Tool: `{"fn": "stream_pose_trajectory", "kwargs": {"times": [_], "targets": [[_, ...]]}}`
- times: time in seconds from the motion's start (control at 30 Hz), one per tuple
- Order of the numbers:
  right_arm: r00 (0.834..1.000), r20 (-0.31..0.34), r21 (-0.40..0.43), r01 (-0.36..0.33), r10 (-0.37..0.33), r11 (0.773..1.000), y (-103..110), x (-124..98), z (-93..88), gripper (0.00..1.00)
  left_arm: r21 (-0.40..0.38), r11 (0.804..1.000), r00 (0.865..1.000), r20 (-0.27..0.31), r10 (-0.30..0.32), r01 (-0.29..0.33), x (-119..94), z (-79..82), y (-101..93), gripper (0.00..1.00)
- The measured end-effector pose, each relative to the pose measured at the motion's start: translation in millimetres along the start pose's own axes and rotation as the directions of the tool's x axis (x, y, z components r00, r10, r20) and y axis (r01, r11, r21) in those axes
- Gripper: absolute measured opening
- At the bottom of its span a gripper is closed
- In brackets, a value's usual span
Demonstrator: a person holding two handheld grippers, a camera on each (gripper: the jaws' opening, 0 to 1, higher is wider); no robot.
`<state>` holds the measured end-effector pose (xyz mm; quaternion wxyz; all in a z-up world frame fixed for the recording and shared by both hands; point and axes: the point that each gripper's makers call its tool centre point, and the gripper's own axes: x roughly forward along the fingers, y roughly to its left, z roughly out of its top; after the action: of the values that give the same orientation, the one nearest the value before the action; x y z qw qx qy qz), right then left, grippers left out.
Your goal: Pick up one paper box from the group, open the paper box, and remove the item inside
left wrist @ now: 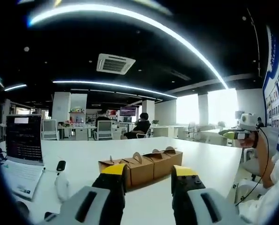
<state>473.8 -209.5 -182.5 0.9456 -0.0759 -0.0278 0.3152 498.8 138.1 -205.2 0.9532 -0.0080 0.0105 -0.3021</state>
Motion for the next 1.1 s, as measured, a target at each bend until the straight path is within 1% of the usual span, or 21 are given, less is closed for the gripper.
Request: {"fn": "stream_pose_trajectory", "kwargs": {"times": [0.3, 0.43, 0.57, 0.67, 0.8, 0.93, 1.0, 1.1], "targets": [[1.0, -0.009, 0.0, 0.004, -0.004, 1.0, -2, 0, -3.0, 0.24, 0.001, 1.0, 1.0, -0.007, 0.002, -0.002, 1, -1.9, 0.9, 0.38], [1.0, -0.003, 0.002, -0.001, 0.001, 1.0, -1, 0, -1.4, 0.24, 0.002, 1.0, 1.0, -0.003, -0.001, 0.001, 0, -0.5, 0.5, 0.38], [1.0, -0.012, 0.003, -0.002, 0.002, 1.0, -1, 3, -4.7, 0.24, -0.001, 1.0, 1.0, -0.004, 0.0, 0.0, 1, -0.2, 1.4, 0.38], [1.0, -0.013, -0.002, -0.003, 0.003, 1.0, 0, 4, -4.0, 0.24, -0.005, 1.0, 1.0, 0.01, -0.023, 0.023, 1, 4.2, -3.3, 0.38], [1.0, -0.019, -0.009, -0.006, 0.005, 1.0, 3, 5, -5.0, 0.24, 0.004, 1.0, 1.0, 0.014, -0.021, 0.021, -1, 6.5, -3.7, 0.38], [1.0, -0.026, -0.009, -0.012, 0.012, 1.0, 7, 9, -7.9, 0.24, 0.002, 1.0, 1.0, 0.014, -0.008, 0.008, -3, 5.6, -0.2, 0.38], [0.999, -0.03, -0.008, -0.024, 0.024, 1.0, 11, 12, -9.0, 0.24, 0.004, 1.0, 1.0, 0.015, -0.003, 0.003, -5, 6.4, 0.8, 0.38], [0.999, -0.03, -0.01, -0.031, 0.031, 0.999, 14, 16, -8.3, 0.24, -0.016, 1.0, 0.999, 0.037, -0.017, 0.018, -8, 10.7, -0.2, 0.37]]}}
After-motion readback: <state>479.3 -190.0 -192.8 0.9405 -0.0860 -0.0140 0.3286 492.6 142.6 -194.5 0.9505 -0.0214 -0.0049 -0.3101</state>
